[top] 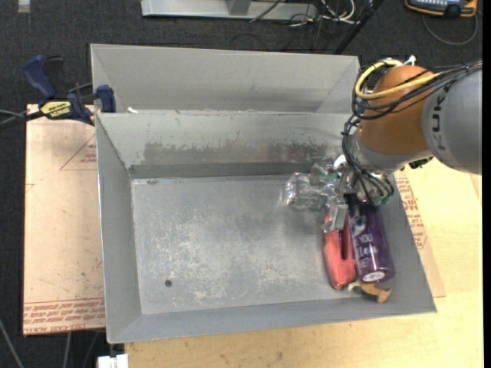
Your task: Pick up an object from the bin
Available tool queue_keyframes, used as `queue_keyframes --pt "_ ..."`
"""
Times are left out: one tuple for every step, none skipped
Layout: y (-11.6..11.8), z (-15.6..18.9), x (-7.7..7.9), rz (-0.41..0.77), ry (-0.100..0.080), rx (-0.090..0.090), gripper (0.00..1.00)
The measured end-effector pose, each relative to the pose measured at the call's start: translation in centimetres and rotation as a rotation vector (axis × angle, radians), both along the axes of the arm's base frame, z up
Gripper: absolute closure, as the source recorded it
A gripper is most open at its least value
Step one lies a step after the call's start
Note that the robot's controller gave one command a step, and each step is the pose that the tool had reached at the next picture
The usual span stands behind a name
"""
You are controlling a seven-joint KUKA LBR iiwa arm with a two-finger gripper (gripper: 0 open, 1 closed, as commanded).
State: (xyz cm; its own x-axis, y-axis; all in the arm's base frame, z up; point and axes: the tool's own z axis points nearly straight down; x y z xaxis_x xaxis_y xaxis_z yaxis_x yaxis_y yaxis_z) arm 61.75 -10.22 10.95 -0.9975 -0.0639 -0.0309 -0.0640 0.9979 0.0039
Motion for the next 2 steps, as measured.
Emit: queue_keyframes --pt "-1.15 -2.05 -1.64 0.307 -0.028 -0.015 1.0" --pt "-1.15 -2.05 -1.64 0.308 -0.028 -0.015 1.0"
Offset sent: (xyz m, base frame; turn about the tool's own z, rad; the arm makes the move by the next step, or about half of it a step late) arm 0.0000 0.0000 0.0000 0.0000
